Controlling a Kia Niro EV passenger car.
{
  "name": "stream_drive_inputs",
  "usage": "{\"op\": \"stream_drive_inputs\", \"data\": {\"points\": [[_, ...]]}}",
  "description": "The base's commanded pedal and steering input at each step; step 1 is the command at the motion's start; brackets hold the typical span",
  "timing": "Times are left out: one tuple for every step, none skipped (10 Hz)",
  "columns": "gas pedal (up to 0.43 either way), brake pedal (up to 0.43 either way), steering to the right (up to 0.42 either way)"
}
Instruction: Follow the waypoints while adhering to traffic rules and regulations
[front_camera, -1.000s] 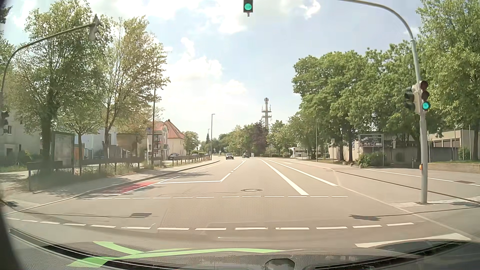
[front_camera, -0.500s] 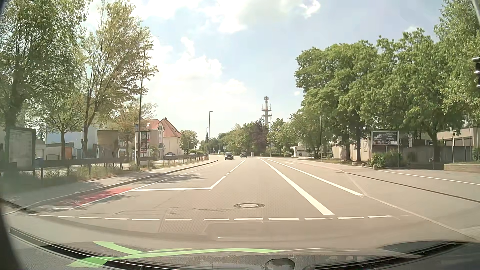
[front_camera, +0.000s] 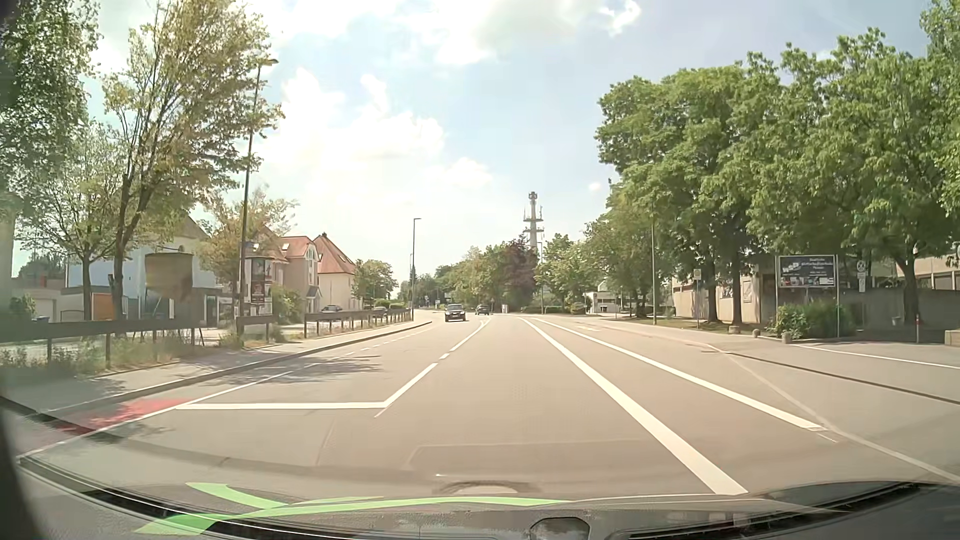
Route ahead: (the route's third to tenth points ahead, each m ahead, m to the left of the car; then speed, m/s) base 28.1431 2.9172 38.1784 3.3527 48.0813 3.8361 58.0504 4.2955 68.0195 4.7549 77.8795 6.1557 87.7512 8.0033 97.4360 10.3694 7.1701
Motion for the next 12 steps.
{"op": "stream_drive_inputs", "data": {"points": [[0.189, 0.0, -0.005], [0.189, 0.0, -0.005], [0.189, 0.0, -0.005], [0.189, 0.0, -0.005], [0.189, 0.0, -0.005], [0.189, 0.0, -0.005], [0.189, 0.0, -0.005], [0.189, 0.0, -0.005], [0.189, 0.0, -0.005], [0.177, 0.0, -0.005], [0.177, 0.0, -0.005], [0.177, 0.0, -0.005]]}}
